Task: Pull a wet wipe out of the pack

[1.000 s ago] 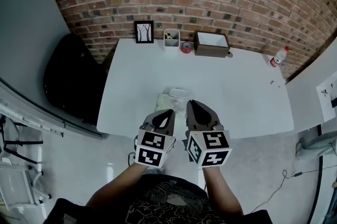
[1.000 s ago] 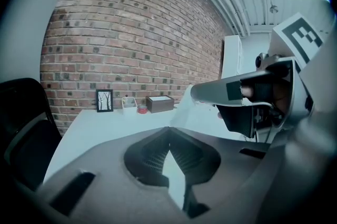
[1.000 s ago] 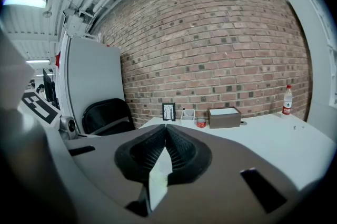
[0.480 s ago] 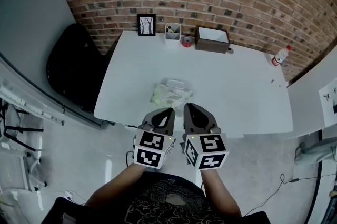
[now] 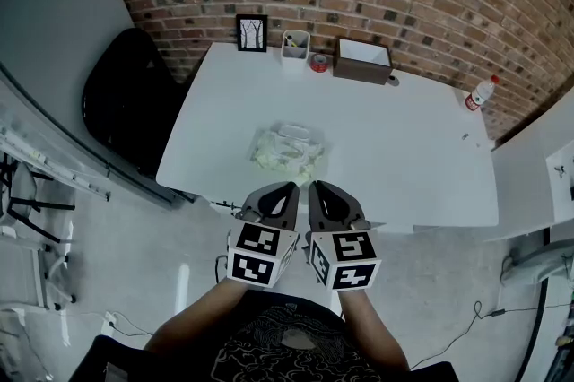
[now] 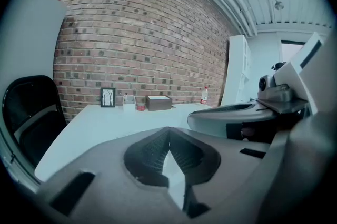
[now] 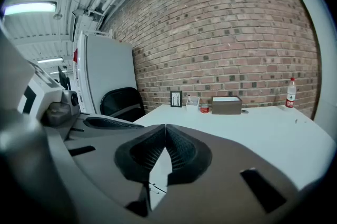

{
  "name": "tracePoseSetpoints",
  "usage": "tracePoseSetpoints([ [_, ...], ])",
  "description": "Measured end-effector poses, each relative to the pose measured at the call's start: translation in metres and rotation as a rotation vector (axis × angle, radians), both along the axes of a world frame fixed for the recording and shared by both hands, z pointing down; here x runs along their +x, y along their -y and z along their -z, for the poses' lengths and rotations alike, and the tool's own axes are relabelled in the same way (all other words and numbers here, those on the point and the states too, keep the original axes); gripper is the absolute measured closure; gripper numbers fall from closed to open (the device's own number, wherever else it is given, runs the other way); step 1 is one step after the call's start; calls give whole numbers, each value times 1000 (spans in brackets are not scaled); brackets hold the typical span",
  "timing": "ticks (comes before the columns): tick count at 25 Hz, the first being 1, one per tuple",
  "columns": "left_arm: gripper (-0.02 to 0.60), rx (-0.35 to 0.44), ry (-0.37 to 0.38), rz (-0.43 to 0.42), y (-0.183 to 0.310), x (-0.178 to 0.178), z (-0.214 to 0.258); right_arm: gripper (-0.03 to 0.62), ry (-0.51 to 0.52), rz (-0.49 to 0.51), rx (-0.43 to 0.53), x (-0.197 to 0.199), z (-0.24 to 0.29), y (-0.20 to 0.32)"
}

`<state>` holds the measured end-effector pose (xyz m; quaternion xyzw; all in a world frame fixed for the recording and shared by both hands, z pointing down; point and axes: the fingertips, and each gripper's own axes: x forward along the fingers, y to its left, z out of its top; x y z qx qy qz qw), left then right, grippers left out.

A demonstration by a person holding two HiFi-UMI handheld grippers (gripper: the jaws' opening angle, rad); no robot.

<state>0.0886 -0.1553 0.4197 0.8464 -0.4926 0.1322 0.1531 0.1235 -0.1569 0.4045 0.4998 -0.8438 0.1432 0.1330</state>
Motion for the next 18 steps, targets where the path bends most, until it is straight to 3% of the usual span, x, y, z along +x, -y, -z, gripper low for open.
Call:
tracePoseSetpoints([
  [18, 569, 1, -7, 11, -3, 9, 0, 577, -17, 38, -16, 3, -11, -6],
])
